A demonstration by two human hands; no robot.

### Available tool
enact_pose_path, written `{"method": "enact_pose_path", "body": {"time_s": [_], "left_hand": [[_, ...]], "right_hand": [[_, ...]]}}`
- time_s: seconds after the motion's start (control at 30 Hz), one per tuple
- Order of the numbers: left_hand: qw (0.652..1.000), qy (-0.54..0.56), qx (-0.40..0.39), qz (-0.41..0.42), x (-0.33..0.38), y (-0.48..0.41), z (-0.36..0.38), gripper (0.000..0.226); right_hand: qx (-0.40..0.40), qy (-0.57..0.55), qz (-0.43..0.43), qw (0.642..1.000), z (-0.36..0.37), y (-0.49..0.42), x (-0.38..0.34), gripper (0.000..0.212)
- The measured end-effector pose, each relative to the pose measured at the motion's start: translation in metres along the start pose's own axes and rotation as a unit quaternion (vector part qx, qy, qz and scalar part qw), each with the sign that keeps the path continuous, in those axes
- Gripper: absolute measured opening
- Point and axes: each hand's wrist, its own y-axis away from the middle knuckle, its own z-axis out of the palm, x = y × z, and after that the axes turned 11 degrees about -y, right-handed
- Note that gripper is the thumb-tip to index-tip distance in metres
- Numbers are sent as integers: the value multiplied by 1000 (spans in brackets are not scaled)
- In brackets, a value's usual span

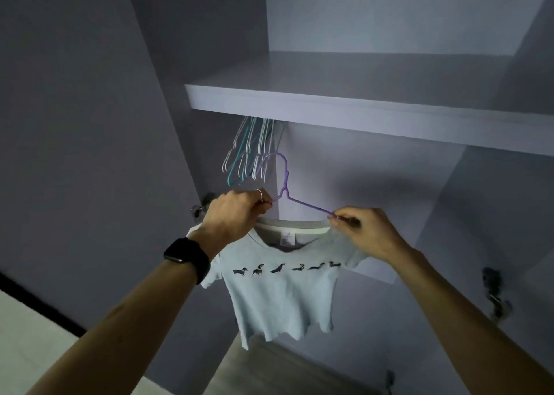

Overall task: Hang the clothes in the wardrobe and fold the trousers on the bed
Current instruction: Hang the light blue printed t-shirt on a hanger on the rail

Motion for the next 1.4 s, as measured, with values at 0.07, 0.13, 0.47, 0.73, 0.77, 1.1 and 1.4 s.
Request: {"method": "enact_pose_path", "body": {"time_s": [0.07,0.13,0.47,0.73,0.77,1.1,1.4], "left_hand": [[1000,-11,4,21,5,-3,8,16],[999,-14,13,47,12,-6,17,18],[979,1,-20,202,18,-37,59,31],[954,-9,-40,298,38,-43,87,26],[951,-2,-39,306,41,-42,88,27],[937,38,-38,345,54,-23,98,32],[952,71,20,296,56,-35,76,29]], "right_hand": [[17,13,12,1000,6,10,8,2],[43,29,16,999,9,19,13,8],[133,108,15,985,13,61,-3,21],[163,140,179,960,38,92,-30,23],[172,142,187,957,39,98,-34,23],[125,193,240,943,40,144,-60,21],[128,241,272,923,11,141,-59,22]]}}
